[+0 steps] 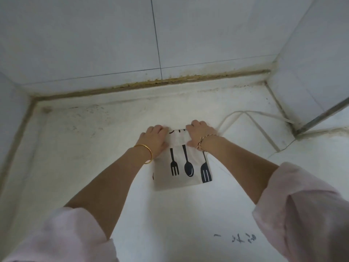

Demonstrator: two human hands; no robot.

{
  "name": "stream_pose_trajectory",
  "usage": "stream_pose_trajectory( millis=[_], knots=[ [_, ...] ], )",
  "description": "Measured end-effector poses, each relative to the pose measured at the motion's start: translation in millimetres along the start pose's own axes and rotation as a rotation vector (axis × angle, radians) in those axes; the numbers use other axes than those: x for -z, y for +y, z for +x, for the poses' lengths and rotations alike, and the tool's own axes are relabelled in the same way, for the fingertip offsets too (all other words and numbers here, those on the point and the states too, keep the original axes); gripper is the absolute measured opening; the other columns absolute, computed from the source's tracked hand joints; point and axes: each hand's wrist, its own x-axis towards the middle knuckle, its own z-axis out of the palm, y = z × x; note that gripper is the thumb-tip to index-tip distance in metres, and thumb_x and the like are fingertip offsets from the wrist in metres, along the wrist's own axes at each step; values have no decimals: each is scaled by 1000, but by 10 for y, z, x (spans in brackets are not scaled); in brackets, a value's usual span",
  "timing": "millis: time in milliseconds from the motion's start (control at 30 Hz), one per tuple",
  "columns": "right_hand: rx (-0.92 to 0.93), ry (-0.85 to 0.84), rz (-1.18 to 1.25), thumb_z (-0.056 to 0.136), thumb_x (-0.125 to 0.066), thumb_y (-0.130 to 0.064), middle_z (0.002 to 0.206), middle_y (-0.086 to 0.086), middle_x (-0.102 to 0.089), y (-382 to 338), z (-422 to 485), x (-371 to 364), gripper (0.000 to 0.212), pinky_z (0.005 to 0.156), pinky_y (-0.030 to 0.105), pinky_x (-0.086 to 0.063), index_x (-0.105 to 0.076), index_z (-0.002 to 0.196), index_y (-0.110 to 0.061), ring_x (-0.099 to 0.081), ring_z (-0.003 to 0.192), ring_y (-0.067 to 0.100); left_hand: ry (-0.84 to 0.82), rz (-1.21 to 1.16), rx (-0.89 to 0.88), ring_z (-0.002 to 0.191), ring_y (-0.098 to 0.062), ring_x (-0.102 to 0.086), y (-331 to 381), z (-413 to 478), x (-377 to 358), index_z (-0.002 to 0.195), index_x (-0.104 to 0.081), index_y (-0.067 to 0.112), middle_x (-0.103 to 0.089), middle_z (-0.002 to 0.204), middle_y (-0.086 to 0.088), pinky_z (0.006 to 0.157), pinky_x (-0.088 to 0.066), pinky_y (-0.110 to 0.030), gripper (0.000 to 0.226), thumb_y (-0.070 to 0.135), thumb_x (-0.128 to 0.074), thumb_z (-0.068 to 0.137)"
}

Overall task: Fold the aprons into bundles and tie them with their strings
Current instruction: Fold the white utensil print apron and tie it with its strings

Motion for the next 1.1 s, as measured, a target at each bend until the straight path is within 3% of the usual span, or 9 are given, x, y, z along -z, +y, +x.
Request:
stream_pose_trajectory(
  millis=[100, 233, 433, 600, 733, 833, 900, 967, 1100],
  knots=[
    [-34, 42, -57, 83, -65, -42, 125, 9, -41, -5, 54, -12, 58, 89, 35, -42, -42, 125, -10, -41, 116, 27, 9, -2, -21, 120, -28, -37, 8, 95, -2, 137, -36, 13, -37, 133, -9, 99, -39, -37, 50, 27, -53, 92],
    [-49, -63, 70, 77, -72, -40, 125, 12, -38, 18, 96, 3, 65, 91, 35, -46, -43, 125, -8, -46, 113, 30, -108, -162, -11, 103, -28, -51, 30, 171, 38, 123, -40, 9, -45, 123, -11, 89, -44, -36, 40, 19, -59, 89],
    [31, -117, 123, 80, -69, -33, 95, 2, -49, 40, 12, -51, 36, 71, 30, -43, -44, 99, -16, -50, 89, 24, -182, -70, -42, 92, -24, -52, 72, 117, 40, 105, -48, 10, -53, 111, -10, 76, -41, -30, 23, 22, -57, 88],
    [76, -91, 186, 86, -62, -25, 106, 7, -55, 75, -127, 75, 35, 80, 30, -43, -57, 116, -9, -54, 100, 25, -79, -145, -37, 94, -25, -47, 96, -30, 136, 101, -53, 12, -46, 102, -7, 78, -41, -33, 17, 22, -53, 88],
    [81, 321, 166, 89, -59, -23, 110, 9, -51, 194, -329, 470, 23, 75, 33, -46, -61, 109, -12, -56, 95, 29, 255, -209, -68, 76, -28, -53, 218, -148, 559, 103, -49, 11, -52, 84, -4, 61, -37, -31, 16, 20, -53, 91],
    [157, 814, 72, 66, -71, -1, 90, 12, -56, 262, -579, 617, 19, 52, 30, -45, -64, 83, -7, -56, 68, 30, 653, -93, -179, 74, -31, -56, 333, -253, 735, 101, -54, 4, -58, 90, -11, 56, -43, -35, 19, 9, -52, 83],
    [174, 949, 7, 55, -70, 4, 80, 10, -58, 295, -743, 476, 24, 49, 30, -42, -62, 74, -8, -55, 60, 29, 779, -14, -284, 78, -32, -60, 413, -334, 617, 94, -54, 4, -62, 95, -14, 55, -48, -34, 22, 8, -45, 74],
    [198, 902, -37, 54, -68, 5, 77, 8, -60, 314, -847, 100, 25, 53, 30, -42, -63, 74, -9, -57, 62, 29, 725, 65, -345, 84, -32, -62, 455, -414, 308, 92, -50, 6, -62, 100, -15, 59, -51, -32, 18, 9, -42, 76],
    [275, 499, -10, 61, -65, 4, 82, 7, -65, 325, -1107, -652, 25, 61, 32, -50, -67, 82, -9, -62, 76, 27, 334, 161, -389, 98, -35, -59, 516, -697, -337, 109, -54, 1, -58, 112, -18, 67, -50, -36, 30, -3, -48, 79]
  ],
)
